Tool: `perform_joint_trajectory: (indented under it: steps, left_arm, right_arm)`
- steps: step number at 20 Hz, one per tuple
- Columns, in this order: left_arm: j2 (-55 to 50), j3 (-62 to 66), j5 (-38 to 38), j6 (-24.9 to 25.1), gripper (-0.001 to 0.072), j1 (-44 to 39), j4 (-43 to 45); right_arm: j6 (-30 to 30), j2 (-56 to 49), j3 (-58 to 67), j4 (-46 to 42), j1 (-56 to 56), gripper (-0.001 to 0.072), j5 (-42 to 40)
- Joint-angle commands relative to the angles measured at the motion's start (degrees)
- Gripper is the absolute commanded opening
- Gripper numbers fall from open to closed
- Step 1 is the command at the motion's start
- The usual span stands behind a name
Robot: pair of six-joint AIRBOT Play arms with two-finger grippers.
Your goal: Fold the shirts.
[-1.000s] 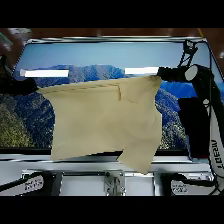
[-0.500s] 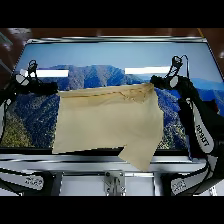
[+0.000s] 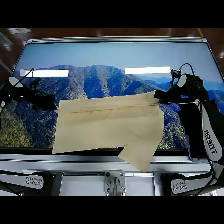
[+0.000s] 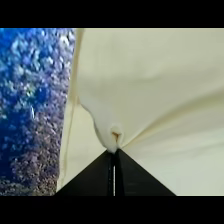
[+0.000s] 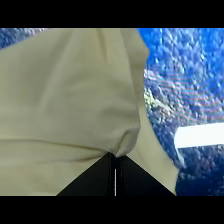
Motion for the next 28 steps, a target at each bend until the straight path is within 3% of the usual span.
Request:
perform_joint_trajectory:
  steps: [1,4,5,6,7,8,9,11,13,14,15,20,28]
  left_arm:
    - [0.02,-4.79,-4.02,-0.68,0.0037,0.37,0.48]
    - [0.11,-5.55,-2.05,-1.68,0.0037,0.50,0.22]
    - [0.11,-4.83,-2.08,-1.77,0.0039,0.52,0.02]
    - [0.13,-3.78,-2.58,-2.10,0.0077,0.55,0.04]
    - [0.13,-2.05,-4.24,-2.10,0.0239,0.81,0.04]
    - [0.28,-0.22,-5.92,-1.90,0.0426,1.40,0.48]
    - [1.01,1.38,-7.74,-1.44,0.0473,2.56,0.92]
    - [4.26,1.84,-10.51,-0.66,0.0473,6.40,0.90]
    - [8.52,-1.66,-14.34,2.14,0.0482,11.34,0.87]
    - [11.19,-5.95,-15.47,3.63,0.0553,14.14,0.83]
    - [13.81,-11.32,-15.23,5.25,0.0572,16.76,0.63]
    - [23.76,-36.94,-10.69,14.51,0.0601,28.24,-4.22]
    - [24.06,-48.33,2.73,13.66,0.0598,26.03,-5.27]
  right_arm:
    - [1.42,-1.18,-2.03,1.31,-0.22,0.0056,5.29]
    - [1.46,-1.38,-2.01,4.92,-0.22,0.0059,4.79]
    - [1.40,-1.33,-1.97,7.13,-0.22,0.0151,4.81]
    - [0.70,-1.07,-1.90,9.16,-0.26,0.0415,4.92]
    - [-1.51,-0.46,-1.62,9.60,-0.26,0.0605,5.57]
    - [-3.93,0.90,-0.85,8.74,-0.26,0.0623,8.33]
    - [-5.33,2.60,0.15,5.38,-0.26,0.0622,11.76]
    - [-5.22,7.65,1.22,-8.76,-0.74,0.0622,17.88]
    - [-5.42,12.46,0.42,-14.67,-4.57,0.0622,21.11]
    - [-5.97,14.99,-1.33,-12.85,-8.28,0.0622,21.38]
    - [-7.10,17.44,-3.89,-9.51,-12.37,0.0622,21.29]
    - [-14.69,25.66,-17.49,4.20,-28.02,0.0622,21.64]
    - [-15.17,26.21,-20.24,10.05,-30.21,0.0623,15.39]
